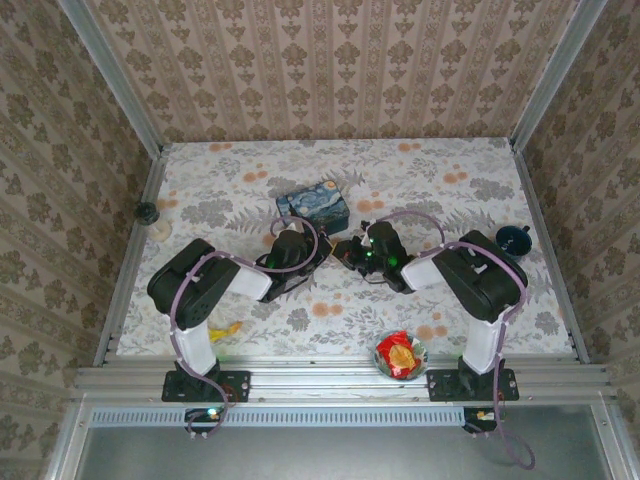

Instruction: Unlock the padlock with the key

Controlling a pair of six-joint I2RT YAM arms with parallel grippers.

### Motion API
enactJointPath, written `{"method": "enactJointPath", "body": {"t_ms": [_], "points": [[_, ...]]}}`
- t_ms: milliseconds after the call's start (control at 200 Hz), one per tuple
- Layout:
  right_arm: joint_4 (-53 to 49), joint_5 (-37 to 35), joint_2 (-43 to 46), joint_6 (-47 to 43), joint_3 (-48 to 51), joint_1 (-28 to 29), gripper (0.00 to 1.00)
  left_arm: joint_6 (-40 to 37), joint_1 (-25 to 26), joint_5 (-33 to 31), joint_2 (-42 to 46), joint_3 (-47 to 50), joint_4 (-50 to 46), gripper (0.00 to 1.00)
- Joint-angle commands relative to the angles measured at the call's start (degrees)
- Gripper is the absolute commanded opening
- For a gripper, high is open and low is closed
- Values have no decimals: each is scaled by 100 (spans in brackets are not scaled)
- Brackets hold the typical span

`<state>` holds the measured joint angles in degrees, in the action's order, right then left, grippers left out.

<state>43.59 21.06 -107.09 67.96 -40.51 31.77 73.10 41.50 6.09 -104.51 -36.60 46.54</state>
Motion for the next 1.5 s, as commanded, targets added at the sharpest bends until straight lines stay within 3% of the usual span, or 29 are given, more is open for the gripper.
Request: {"method": "enactJointPath", "body": {"t_ms": [0, 40, 110, 210, 485, 555, 645, 890, 1030, 1295, 1496], "points": [[542, 42, -14, 114, -161, -4, 0, -91, 37, 174, 91, 74, -65, 13], [513, 22, -5, 106, -142, -12, 0, -134, 18, 165, 135, 74, -99, 17], [475, 12, -12, 88, -124, -21, 0, -222, -21, 131, 212, 87, -172, 42], [461, 21, -7, 83, -137, -30, 0, -329, -98, 50, 340, 117, -288, 61], [391, 4, 6, 21, -176, -39, 0, -615, -359, -154, 493, 111, -567, 63], [316, -12, 48, -26, -168, -39, 1, -625, -401, -222, 518, 101, -735, 70], [41, -94, 186, -167, -146, -39, 3, -811, -423, -324, 617, 43, -1094, 69], [-1501, -798, 968, -778, -46, -21, 10, -1903, -397, -624, 796, -485, -2298, 55], [-2208, -1099, 1431, -1093, -30, -13, 15, -2215, -423, -455, 649, -661, -2248, 52], [-3066, -1601, 1997, -1438, 47, -4, 39, -2195, -432, -73, 111, -944, -1952, 48], [-3463, -1860, 2330, -1608, 96, -4, 44, -2222, -442, -108, -91, -1059, -1984, 45]]}}
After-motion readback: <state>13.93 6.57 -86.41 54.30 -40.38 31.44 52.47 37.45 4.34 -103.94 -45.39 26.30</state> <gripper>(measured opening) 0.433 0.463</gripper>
